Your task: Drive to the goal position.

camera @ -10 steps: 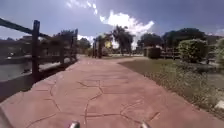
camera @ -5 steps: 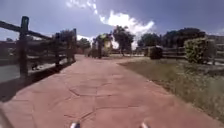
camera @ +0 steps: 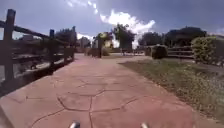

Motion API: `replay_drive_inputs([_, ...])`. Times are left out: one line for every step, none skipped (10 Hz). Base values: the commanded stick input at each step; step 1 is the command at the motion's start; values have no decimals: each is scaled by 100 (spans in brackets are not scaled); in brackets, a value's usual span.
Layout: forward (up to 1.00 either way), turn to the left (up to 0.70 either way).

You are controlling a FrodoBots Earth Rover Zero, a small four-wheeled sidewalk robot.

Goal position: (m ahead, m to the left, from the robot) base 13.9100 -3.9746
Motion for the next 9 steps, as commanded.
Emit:
replay_drive_inputs([85, 0])
replay_drive_inputs([85, 0])
replay_drive_inputs([85, 0])
replay_drive_inputs([85, 0])
replay_drive_inputs([85, 0])
replay_drive_inputs([85, 0])
replay_drive_inputs([85, 0])
replay_drive_inputs([85, 0])
replay_drive_inputs([85, 0])
